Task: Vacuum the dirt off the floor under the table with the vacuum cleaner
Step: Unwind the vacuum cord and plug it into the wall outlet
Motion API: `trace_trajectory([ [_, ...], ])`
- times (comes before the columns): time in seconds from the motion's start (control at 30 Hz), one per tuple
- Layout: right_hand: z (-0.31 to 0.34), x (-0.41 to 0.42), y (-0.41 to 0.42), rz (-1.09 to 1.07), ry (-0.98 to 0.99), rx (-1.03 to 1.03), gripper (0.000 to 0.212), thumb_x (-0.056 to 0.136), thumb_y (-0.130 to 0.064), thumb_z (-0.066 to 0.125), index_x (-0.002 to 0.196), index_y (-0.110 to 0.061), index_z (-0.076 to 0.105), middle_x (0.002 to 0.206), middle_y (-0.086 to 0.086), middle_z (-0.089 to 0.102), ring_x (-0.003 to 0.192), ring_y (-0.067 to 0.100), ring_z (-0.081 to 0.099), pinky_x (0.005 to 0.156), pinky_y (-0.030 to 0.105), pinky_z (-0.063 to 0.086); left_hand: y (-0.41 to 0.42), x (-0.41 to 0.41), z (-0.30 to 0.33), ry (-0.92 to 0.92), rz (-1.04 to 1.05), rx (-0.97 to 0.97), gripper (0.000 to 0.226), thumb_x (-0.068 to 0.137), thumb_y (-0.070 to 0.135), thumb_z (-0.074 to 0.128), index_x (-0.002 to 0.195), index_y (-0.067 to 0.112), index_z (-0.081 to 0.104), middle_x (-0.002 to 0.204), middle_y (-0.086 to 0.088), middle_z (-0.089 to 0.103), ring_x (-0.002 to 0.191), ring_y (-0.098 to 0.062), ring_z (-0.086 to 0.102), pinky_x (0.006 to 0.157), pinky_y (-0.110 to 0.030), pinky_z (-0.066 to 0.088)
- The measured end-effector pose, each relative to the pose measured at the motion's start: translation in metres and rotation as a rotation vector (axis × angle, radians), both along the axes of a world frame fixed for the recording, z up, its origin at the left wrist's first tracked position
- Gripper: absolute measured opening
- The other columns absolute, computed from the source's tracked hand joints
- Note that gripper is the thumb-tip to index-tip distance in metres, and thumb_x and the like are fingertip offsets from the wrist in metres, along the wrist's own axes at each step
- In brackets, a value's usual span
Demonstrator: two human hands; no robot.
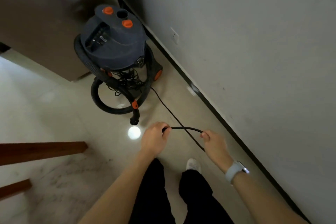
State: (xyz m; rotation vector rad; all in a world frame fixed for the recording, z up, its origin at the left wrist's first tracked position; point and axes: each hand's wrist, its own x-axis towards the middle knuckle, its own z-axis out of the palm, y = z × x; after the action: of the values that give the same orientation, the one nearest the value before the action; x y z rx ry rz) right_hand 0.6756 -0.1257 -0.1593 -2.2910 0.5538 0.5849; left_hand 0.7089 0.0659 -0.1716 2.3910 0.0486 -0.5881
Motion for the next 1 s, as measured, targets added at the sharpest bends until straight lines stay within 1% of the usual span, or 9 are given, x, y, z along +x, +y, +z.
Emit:
trace_trajectory([
  [0.1,0.003,-0.025,-0.059,0.043,0.067,-0.082,0.03,0.101,-0.015,0.036,0.107,-0.001,0.063,0.104,0.017,0.064,0.096,0.032,0.058,0.07,0.027,0.032,-0.056,-0.021,0.003,0.044,-0.092,-0.015,0.022,0.097,0.025,0.048,0.106,0.013,0.064,0.106,-0.001,0.063,0.097,-0.018,0.057,0.087,-0.031,0.044],
  [0.23,0.0,-0.056,-0.115,0.001,0.096,-0.094,0.028,0.1,-0.013,0.038,0.101,0.001,0.062,0.101,0.022,0.064,0.097,0.038,0.058,0.074,0.033,0.037,-0.113,-0.044,0.002,0.105,-0.148,-0.07,0.023,0.098,0.02,0.046,0.109,0.009,0.064,0.11,-0.007,0.063,0.101,-0.023,0.057,0.086,-0.031,0.04],
  [0.33,-0.003,-0.052,-0.12,0.022,0.037,-0.072,0.029,0.101,-0.013,0.038,0.104,0.001,0.063,0.1,0.021,0.065,0.095,0.037,0.058,0.077,0.035,0.039,-0.12,-0.053,-0.001,0.09,-0.055,-0.057,0.024,0.098,0.018,0.046,0.11,0.007,0.063,0.109,-0.009,0.062,0.099,-0.024,0.058,0.081,-0.028,0.04],
  [0.5,0.004,-0.029,-0.096,0.111,-0.105,0.024,0.028,0.101,-0.018,0.039,0.106,-0.005,0.063,0.097,0.015,0.066,0.089,0.032,0.06,0.068,0.028,0.036,-0.094,-0.049,0.0,-0.043,0.119,0.053,0.022,0.097,0.02,0.05,0.107,0.009,0.066,0.106,-0.006,0.059,0.095,-0.026,0.058,0.087,-0.034,0.043],
  [0.63,0.013,-0.008,-0.068,0.134,-0.189,0.148,0.026,0.101,-0.015,0.04,0.102,-0.001,0.061,0.095,0.018,0.065,0.088,0.032,0.059,0.069,0.031,0.036,-0.074,-0.04,0.006,-0.151,0.263,0.15,0.024,0.095,0.022,0.054,0.111,0.01,0.067,0.104,-0.006,0.05,0.094,-0.02,0.05,0.083,-0.027,0.041],
  [0.7,0.018,0.006,-0.051,0.15,-0.219,0.234,0.023,0.1,-0.012,0.041,0.101,0.001,0.061,0.093,0.016,0.065,0.085,0.026,0.059,0.07,0.025,0.04,-0.064,-0.031,0.008,-0.118,0.359,0.124,0.025,0.097,0.022,0.05,0.114,0.011,0.065,0.103,-0.004,0.05,0.091,-0.017,0.05,0.081,-0.026,0.04],
  [0.8,0.027,0.031,-0.024,0.191,-0.229,0.355,0.019,0.099,-0.011,0.043,0.1,-0.005,0.061,0.088,0.0,0.062,0.075,-0.001,0.054,0.064,0.005,0.038,-0.049,-0.008,0.013,0.087,0.648,-0.188,0.027,0.1,0.021,0.043,0.118,0.008,0.059,0.104,-0.007,0.058,0.095,-0.023,0.059,0.085,-0.031,0.046],
  [0.9,0.026,0.058,0.007,0.274,-0.225,0.401,0.016,0.097,-0.009,0.049,0.102,-0.008,0.064,0.086,-0.006,0.062,0.074,-0.005,0.055,0.067,0.005,0.038,-0.03,0.023,0.019,0.382,1.058,-0.831,0.029,0.102,0.026,0.04,0.119,0.005,0.05,0.113,-0.01,0.058,0.099,-0.024,0.062,0.094,-0.04,0.048],
  [1.0,0.022,0.088,0.038,0.347,-0.145,0.404,0.02,0.094,-0.008,0.054,0.106,0.001,0.068,0.058,-0.021,0.055,0.059,-0.011,0.054,0.061,0.006,0.037,-0.003,0.062,0.022,0.42,1.319,-1.282,0.019,0.1,0.02,0.045,0.102,0.003,0.054,0.104,-0.012,0.061,0.09,-0.021,0.062,0.081,-0.034,0.051],
])
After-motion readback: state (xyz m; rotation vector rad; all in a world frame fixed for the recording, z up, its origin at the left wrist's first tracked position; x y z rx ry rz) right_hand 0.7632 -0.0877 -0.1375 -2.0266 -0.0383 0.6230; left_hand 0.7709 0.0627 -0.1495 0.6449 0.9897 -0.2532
